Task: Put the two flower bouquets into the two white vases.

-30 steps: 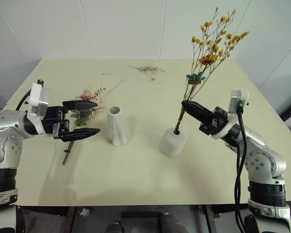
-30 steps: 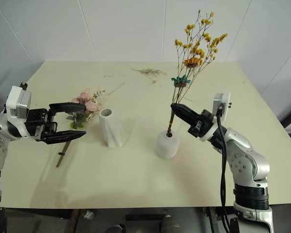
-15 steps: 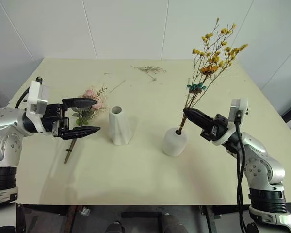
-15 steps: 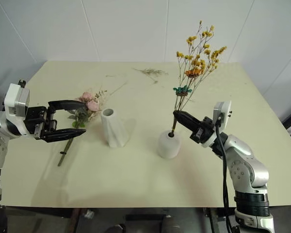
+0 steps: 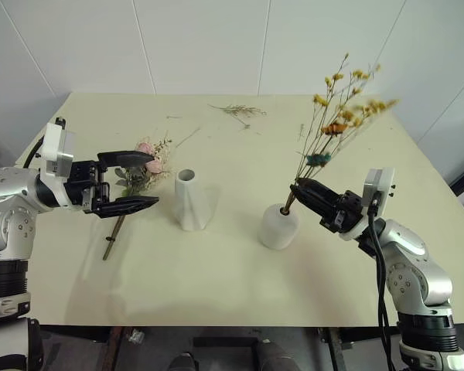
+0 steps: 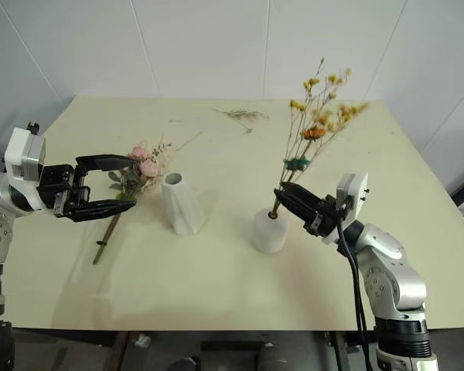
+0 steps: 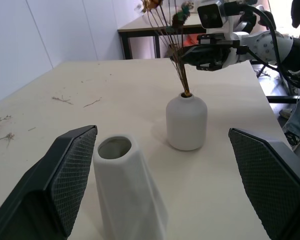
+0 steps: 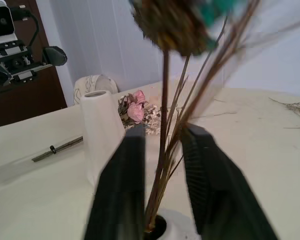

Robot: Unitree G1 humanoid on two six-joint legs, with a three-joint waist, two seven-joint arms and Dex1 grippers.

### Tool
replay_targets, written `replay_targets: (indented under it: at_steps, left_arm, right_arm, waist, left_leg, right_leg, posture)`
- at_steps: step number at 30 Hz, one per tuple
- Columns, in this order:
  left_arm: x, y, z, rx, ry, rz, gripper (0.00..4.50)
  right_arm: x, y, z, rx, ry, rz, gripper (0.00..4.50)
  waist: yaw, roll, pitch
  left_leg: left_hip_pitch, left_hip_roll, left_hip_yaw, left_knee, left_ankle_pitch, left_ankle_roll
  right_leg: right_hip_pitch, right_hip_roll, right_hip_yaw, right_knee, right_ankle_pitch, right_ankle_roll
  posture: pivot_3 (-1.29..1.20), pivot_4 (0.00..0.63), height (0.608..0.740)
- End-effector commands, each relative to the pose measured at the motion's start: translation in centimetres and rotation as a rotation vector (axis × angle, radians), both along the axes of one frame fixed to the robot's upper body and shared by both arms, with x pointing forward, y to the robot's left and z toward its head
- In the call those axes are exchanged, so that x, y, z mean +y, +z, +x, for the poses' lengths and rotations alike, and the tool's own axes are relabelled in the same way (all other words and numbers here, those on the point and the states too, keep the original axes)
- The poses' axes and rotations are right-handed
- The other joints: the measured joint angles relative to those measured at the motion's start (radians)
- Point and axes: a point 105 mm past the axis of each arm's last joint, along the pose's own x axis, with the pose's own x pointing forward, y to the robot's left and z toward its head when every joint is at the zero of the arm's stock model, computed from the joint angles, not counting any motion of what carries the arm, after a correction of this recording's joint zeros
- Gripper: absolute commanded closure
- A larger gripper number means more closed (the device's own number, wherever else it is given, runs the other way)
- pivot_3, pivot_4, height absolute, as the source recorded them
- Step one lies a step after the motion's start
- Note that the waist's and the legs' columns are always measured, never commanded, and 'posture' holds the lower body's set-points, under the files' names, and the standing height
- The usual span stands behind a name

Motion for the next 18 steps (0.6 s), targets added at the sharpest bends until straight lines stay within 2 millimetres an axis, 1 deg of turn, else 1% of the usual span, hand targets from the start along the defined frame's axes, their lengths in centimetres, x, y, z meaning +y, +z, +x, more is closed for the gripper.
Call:
replay_targets:
  at_steps: [1,3,6,8,10,13,15,18]
  left_arm:
    - [0.1,0.8,-0.2,-0.045,0.004,0.011,0.0]
    - [0.1,0.8,-0.2,-0.046,0.01,0.009,0.0]
    - [0.8,0.7,-0.2,-0.044,0.04,0.014,0.0]
    - [1.3,0.4,-0.1,-0.041,0.07,0.035,0.0]
    - [2.4,0.3,0.1,-0.018,0.14,0.055,0.0]
    - [4.7,-0.1,1.0,0.051,0.318,0.096,0.0]
    - [6.8,-0.6,1.7,0.094,0.483,0.158,0.0]
    - [9.1,-0.9,2.1,0.138,0.634,0.202,0.0]
  right_arm:
    - [-0.1,1.1,-0.8,-0.085,-0.002,-0.032,1.96]
    - [-0.5,1.2,-1.1,-0.087,0.0,-0.041,1.32]
    - [-0.9,0.8,-1.9,-0.086,0.013,-0.115,0.32]
    - [-1.4,0.3,-2.4,-0.066,0.017,-0.158,0.32]
    - [-2.5,-0.2,-3.0,-0.024,0.019,-0.211,0.32]
    - [-4.7,-0.7,-3.7,0.027,0.011,-0.295,0.32]
    - [-6.2,-0.5,-3.9,0.042,0.002,-0.349,0.32]
    - [-7.0,0.5,-4.0,0.029,0.0,-0.394,0.32]
  waist:
    - [0.0,0.0,0.0]
    - [0.0,0.0,0.0]
    - [0.001,0.0,0.0]
    - [0.002,0.0,0.0]
    - [0.002,0.0,0.0]
    - [0.0,0.0,0.0]
    - [-0.002,0.0,0.0]
    - [-0.001,0.0,0.0]
  left_leg:
    - [0.0,0.0,0.0,0.0,0.0,0.0]
    - [0.0,0.0,0.0,0.0,0.0,0.0]
    - [0.0,0.0,0.0,0.0,0.0,0.0]
    - [0.0,0.0,0.0,0.0,0.0,0.0]
    - [0.0,0.0,0.0,0.0,0.0,0.0]
    - [0.0,0.0,0.0,0.0,0.0,0.0]
    - [0.0,0.0,0.001,0.0,0.0,0.0]
    - [0.002,0.0,0.001,0.001,0.0,0.0]
  right_leg:
    - [0.0,0.0,0.0,0.0,0.0,0.0]
    - [0.0,0.0,0.0,0.0,0.0,0.0]
    - [0.0,0.0,0.0,0.0,0.0,0.0]
    - [0.0,0.0,0.0,0.0,0.0,0.0]
    - [0.0,0.0,0.0,-0.001,0.0,0.0]
    - [0.0,0.0,0.0,-0.001,0.0,0.0]
    - [0.0,0.0,0.001,0.0,0.0,0.0]
    - [0.002,0.0,0.001,0.0,0.0,-0.001]
  posture:
    - [0.0,0.15,0.74]
    - [0.0,0.15,0.74]
    - [0.0,0.15,0.74]
    - [0.0,0.15,0.74]
    - [0.0,0.15,0.74]
    - [0.0,0.15,0.74]
    - [0.0,0.15,0.74]
    - [0.0,0.15,0.74]
